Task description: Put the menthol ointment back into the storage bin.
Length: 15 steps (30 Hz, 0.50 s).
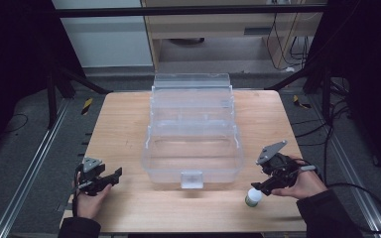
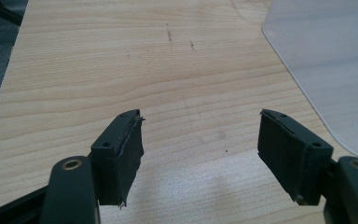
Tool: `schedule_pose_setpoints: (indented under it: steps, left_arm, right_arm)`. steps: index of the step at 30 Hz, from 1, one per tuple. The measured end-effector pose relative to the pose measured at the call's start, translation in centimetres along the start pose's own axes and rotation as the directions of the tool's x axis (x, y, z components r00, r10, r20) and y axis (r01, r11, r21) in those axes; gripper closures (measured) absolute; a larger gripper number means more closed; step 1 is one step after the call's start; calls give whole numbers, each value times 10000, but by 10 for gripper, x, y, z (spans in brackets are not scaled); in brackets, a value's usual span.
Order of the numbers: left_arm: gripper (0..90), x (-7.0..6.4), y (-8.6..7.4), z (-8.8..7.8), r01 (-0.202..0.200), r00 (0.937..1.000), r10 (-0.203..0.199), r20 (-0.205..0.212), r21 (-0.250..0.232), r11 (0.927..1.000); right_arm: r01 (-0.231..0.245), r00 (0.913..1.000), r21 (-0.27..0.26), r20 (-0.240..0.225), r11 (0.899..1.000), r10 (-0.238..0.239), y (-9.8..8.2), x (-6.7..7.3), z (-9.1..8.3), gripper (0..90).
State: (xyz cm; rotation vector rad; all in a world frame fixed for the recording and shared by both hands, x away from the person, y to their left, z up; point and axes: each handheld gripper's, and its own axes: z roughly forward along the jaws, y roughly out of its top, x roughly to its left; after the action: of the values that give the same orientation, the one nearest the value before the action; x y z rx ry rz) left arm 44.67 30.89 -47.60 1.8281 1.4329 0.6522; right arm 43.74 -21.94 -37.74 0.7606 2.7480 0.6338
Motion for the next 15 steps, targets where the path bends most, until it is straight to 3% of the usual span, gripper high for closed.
schedule_pose_setpoints:
  steps: [8, 15]
  left_arm:
    - [303, -1, 0, 0, -52, 10000, 52, 30, 30, 10000]
    - [303, -1, 0, 1, -74, 10000, 74, 38, 51, 10000]
  right_arm:
    - [579, 9973, 670, -494, 9961, -547, 3, 6, 7, 311]
    - [1328, 9885, 1419, -915, 9809, -1205, 3, 13, 19, 347]
